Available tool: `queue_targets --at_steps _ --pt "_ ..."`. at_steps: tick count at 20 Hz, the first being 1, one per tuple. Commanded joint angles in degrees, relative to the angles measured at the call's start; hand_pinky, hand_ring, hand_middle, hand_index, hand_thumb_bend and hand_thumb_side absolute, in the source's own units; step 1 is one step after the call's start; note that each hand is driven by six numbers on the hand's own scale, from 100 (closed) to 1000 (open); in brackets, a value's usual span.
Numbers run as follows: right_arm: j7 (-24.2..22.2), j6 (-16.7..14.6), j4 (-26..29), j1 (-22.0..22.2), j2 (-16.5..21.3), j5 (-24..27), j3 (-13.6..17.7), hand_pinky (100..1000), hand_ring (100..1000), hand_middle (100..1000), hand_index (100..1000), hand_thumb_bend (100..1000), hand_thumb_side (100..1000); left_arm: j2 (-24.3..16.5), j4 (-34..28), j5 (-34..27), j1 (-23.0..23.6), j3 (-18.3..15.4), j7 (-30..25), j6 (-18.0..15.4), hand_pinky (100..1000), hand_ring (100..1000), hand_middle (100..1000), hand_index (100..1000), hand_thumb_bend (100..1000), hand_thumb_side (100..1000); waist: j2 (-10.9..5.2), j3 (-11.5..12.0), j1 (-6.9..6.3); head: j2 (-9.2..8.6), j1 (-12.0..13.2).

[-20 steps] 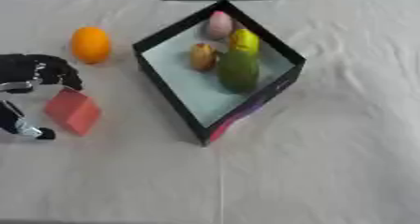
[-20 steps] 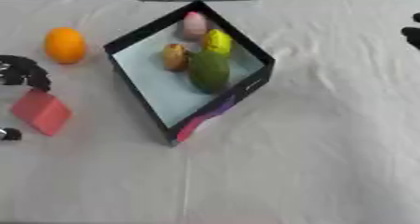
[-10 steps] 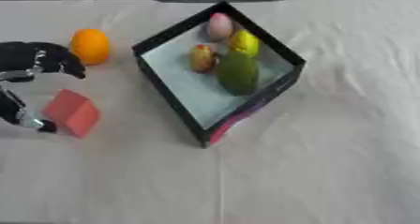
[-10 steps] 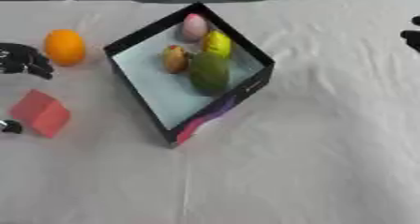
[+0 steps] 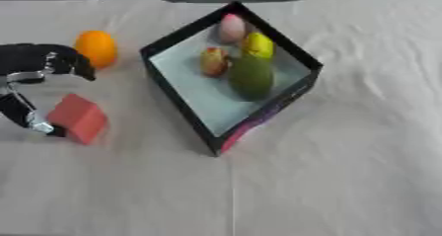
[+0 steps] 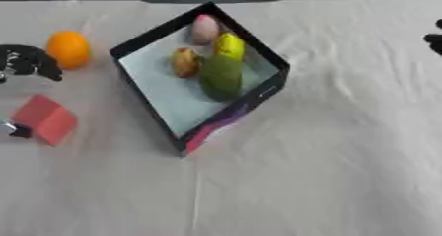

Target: Pick up objects on the table and place them in the box.

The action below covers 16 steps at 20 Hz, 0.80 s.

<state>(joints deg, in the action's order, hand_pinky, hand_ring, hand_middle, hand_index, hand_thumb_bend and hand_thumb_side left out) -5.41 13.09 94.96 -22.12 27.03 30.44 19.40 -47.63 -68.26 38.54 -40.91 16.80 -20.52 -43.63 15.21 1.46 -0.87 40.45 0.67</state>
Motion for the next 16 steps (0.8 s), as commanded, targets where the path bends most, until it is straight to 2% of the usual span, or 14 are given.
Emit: queue_targets --at_steps 1,9,13,14,15,16 --pt "0.2 0.2 0.6 -0.6 1.2 -0.3 0.4 946 682 679 848 100 677 -0.8 0.0 0.7 -1.0 -0.4 -8.8 -8.3 990 920 813 887 634 407 -0.02 -0.2 -0.64 -0.66 0.0" --pt "0.3 0.4 0.5 -0.6 1.2 -0.4 0.5 947 681 678 848 100 684 -0.1 0.3 1.0 -0.8 0.0 -8.5 -8.3 932 861 769 853 590 389 0.02 -0.3 -0.54 -0.86 0.0" --pt "0.6 0.5 0.4 -0.5 1.2 -0.5 0.7 947 681 678 847 100 687 -0.1 0.5 0.2 -0.6 0.3 -8.6 -8.3 853 759 675 776 528 363 0.01 -0.2 -0.44 -0.74 0.1" --pt "0.7 0.5 0.4 -0.5 1.2 -0.6 0.7 947 681 678 848 100 688 -0.2 0.3 -0.1 -0.7 0.4 -8.9 -8.3 811 707 618 719 522 355 -0.02 -0.1 -0.44 -0.66 0.1" --pt "0.8 0.6 0.3 -0.5 1.3 -0.5 0.7 947 681 678 848 100 688 -0.3 0.2 -0.6 -0.7 0.5 -9.2 -8.3 802 694 606 702 519 352 -0.05 -0.1 -0.44 -0.60 0.1" --pt "0.8 0.6 0.3 -0.5 1.3 -0.5 0.7 947 681 678 847 100 688 -0.4 0.0 -1.1 -0.7 0.6 -9.6 -8.3 766 644 559 643 512 345 -0.10 0.0 -0.44 -0.51 0.0"
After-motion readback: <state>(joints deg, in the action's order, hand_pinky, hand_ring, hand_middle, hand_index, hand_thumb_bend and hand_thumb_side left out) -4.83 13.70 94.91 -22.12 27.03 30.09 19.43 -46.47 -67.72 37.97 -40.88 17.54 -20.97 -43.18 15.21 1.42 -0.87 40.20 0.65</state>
